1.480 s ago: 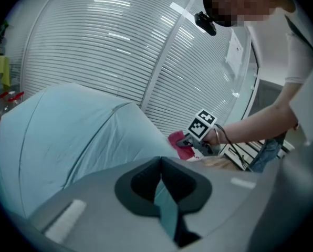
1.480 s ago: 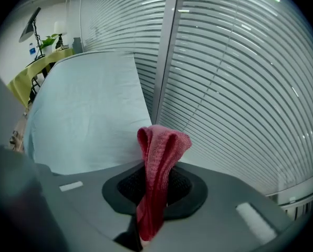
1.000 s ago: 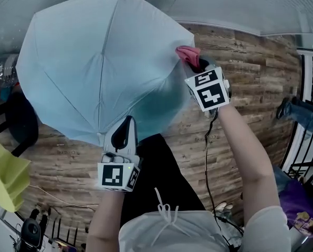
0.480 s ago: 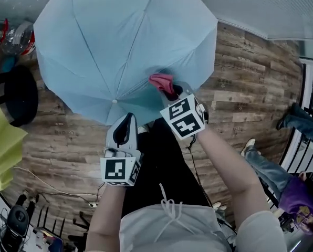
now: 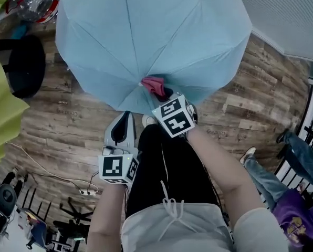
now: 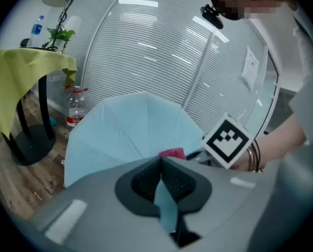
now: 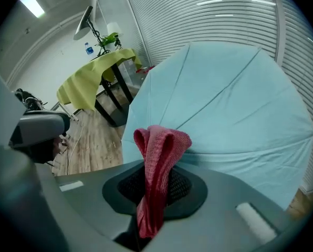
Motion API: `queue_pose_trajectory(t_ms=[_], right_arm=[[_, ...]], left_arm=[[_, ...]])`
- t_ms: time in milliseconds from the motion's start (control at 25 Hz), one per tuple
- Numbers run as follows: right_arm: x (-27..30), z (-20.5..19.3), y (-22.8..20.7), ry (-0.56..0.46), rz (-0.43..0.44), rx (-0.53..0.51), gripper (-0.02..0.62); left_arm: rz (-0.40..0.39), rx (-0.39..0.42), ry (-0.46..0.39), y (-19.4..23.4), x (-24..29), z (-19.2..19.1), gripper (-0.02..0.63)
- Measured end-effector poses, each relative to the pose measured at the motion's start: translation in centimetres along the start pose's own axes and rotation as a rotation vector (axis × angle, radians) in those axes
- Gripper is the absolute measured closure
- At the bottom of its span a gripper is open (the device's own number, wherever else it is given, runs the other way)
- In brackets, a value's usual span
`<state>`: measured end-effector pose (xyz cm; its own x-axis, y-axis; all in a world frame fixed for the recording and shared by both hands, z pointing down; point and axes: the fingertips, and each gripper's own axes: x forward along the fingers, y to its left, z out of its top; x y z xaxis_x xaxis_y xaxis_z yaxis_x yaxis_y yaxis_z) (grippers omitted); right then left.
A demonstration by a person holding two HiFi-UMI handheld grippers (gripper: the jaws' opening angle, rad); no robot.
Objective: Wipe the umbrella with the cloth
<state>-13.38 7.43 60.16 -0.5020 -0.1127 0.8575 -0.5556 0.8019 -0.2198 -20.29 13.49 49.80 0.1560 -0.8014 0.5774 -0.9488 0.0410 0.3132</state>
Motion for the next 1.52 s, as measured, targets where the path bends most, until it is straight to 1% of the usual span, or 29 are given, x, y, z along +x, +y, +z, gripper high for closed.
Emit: queue_pose_trajectory(t_ms=[120, 280, 440, 680, 760, 880, 1040, 1160, 1280, 1400, 1520], right_arm=[[1.8, 0.5, 0.8, -0.006, -0.001, -0.004, 0.537], [2.7, 0.4, 0.9, 0.005, -0.023, 0.002, 0.537], [2.5, 0.2, -0.4, 0.008, -0.044, 0.040, 0.537], [0.9, -0.3, -3.3, 0.005, -0.058, 0.060, 0.537], [0.4, -0.5, -4.4, 0.004, -0.057, 0.069, 0.537], [-0.8, -0.8, -6.4, -0.004, -0.065, 0.062, 0.537], [-2.3, -1.7, -9.5, -0.012, -0.079, 0.081, 0.537], [-3.5, -2.1, -11.8, -0.008, -0.073, 0.093, 0.537], [-4.4, -2.5, -14.0, -0.005, -0.058, 0.095, 0.537], [-5.2, -2.8, -16.5, 0.001, -0.048, 0.093, 0.535], [-6.4, -3.4, -18.9, -0.004, -0.021, 0.108, 0.535]], left_arm=[[0.004, -0.019, 0.015, 1.5, -0.9, -1.5, 0.600], [-0.036, -0.044, 0.018, 1.7, -1.8, -2.5, 0.600], [-0.059, -0.031, 0.022, 1.2, -1.2, -2.2, 0.600], [-0.048, -0.025, 0.022, 0.3, 0.7, -1.4, 0.600], [-0.040, -0.035, 0.021, -0.3, 1.4, -1.1, 0.600], [-0.025, -0.062, 0.009, -1.6, 2.4, -0.4, 0.600], [-0.014, -0.030, 0.005, -3.9, 3.7, 0.6, 0.600], [-0.021, -0.016, 0.008, -5.7, 5.1, 1.0, 0.600], [-0.031, -0.023, 0.006, -7.8, 6.7, 1.4, 0.600], [-0.052, -0.039, 0.010, -10.5, 8.8, 1.6, 0.600], [-0.076, -0.027, 0.026, -13.6, 10.9, 1.4, 0.600]])
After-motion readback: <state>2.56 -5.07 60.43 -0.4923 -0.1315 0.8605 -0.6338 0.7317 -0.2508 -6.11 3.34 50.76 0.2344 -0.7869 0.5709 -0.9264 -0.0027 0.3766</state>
